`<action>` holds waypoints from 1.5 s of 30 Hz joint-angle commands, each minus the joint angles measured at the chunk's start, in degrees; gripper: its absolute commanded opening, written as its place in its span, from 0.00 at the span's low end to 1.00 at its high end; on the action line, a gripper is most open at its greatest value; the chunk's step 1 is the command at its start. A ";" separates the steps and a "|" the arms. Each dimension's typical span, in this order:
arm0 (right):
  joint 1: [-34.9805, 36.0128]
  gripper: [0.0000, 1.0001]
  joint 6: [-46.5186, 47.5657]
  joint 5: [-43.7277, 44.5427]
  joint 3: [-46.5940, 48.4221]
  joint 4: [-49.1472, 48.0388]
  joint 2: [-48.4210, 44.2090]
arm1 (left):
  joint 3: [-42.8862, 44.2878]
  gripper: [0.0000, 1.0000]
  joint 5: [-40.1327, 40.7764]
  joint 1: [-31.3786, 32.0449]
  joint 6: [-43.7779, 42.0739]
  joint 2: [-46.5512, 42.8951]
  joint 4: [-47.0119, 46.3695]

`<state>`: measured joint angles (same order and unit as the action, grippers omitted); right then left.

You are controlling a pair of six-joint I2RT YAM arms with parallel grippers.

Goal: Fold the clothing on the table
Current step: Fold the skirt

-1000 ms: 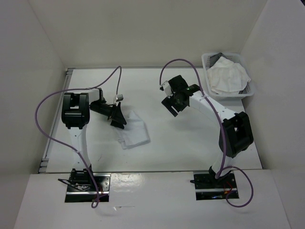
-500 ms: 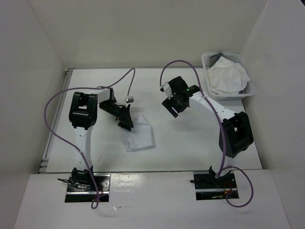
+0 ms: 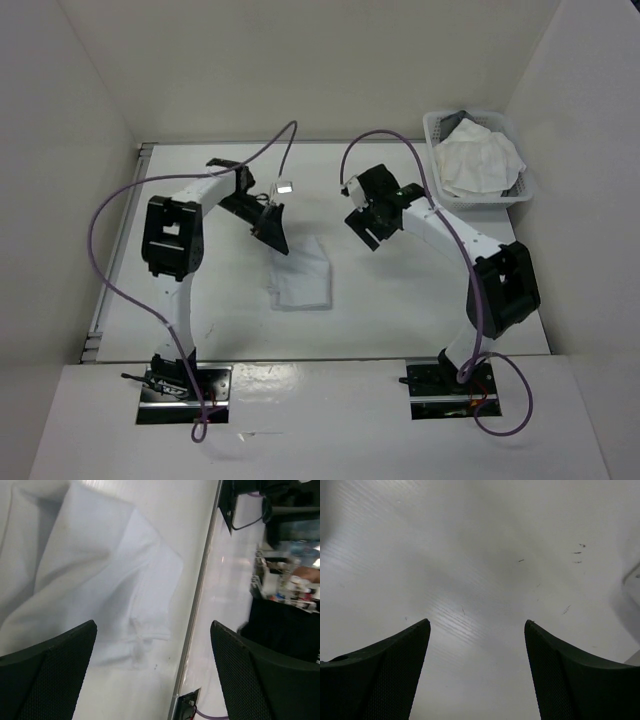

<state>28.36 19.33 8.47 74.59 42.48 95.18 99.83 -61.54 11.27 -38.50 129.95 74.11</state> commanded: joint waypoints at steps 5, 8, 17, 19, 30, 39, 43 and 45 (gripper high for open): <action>-7.85 0.81 -1.57 4.27 -1.63 -3.54 -14.04 | 3.35 1.00 5.28 -9.23 8.60 -28.92 0.16; -15.06 0.81 -3.59 1.91 -3.91 -6.70 -20.63 | -4.00 1.00 8.62 -18.54 14.04 -38.06 -6.58; -40.12 0.99 -10.89 -2.23 -19.46 -14.88 -36.46 | -37.58 1.00 25.67 -44.81 28.30 -61.13 -35.86; -40.66 0.99 -11.50 -1.19 -21.23 -15.58 -37.25 | -38.22 1.00 26.29 -47.12 28.31 -61.84 -36.57; -44.61 0.99 -12.04 0.85 -23.00 -17.87 -39.63 | -40.86 1.00 22.17 -59.61 26.99 -60.60 -38.60; -44.62 0.99 -11.51 -0.30 -23.00 -18.40 -39.10 | -40.86 1.00 20.41 -59.61 26.46 -61.66 -38.07; -44.62 0.99 -10.98 -0.82 -23.00 -18.40 -39.10 | -40.86 1.00 20.41 -59.61 26.46 -61.66 -38.07; -44.62 0.99 -10.98 -1.43 -23.52 -18.40 -39.10 | -40.86 1.00 19.88 -59.61 26.46 -61.66 -38.07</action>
<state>-15.81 8.23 7.97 51.72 27.18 56.73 59.13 -39.11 -48.27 -11.70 69.69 37.23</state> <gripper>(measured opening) 0.990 1.001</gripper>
